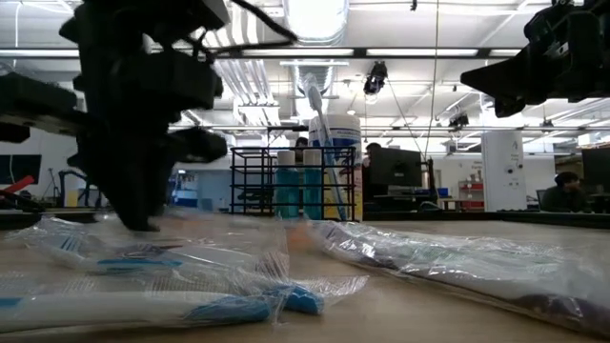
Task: Pick & Place toothbrushing station
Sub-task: Put the orange toothbrush into the black wire organizer
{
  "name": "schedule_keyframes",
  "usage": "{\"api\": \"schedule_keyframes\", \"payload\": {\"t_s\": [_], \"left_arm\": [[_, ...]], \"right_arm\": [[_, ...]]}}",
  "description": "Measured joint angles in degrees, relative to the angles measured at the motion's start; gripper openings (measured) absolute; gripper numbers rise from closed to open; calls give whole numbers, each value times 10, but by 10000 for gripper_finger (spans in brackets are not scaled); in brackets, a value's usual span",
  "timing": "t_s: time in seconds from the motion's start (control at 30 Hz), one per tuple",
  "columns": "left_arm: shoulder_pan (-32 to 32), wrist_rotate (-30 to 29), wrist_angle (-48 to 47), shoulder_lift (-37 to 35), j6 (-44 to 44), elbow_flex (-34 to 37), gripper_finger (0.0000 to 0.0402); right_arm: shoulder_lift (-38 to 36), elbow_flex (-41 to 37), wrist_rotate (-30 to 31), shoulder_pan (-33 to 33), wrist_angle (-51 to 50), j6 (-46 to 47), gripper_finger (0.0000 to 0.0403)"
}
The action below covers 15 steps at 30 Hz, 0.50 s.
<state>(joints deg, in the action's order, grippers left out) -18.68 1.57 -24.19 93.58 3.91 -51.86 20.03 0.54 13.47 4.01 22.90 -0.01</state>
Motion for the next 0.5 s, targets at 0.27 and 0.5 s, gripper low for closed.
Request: {"api": "schedule_keyframes", "payload": {"t_s": [0.27,0.5], "left_arm": [[-14,-154,-94,-102,7,-5,27],[-63,-366,-154,-193,50,-36,15]], "right_arm": [[1,0,0,0,5,15,11],[21,21,-27,2,33,47,66]]}}
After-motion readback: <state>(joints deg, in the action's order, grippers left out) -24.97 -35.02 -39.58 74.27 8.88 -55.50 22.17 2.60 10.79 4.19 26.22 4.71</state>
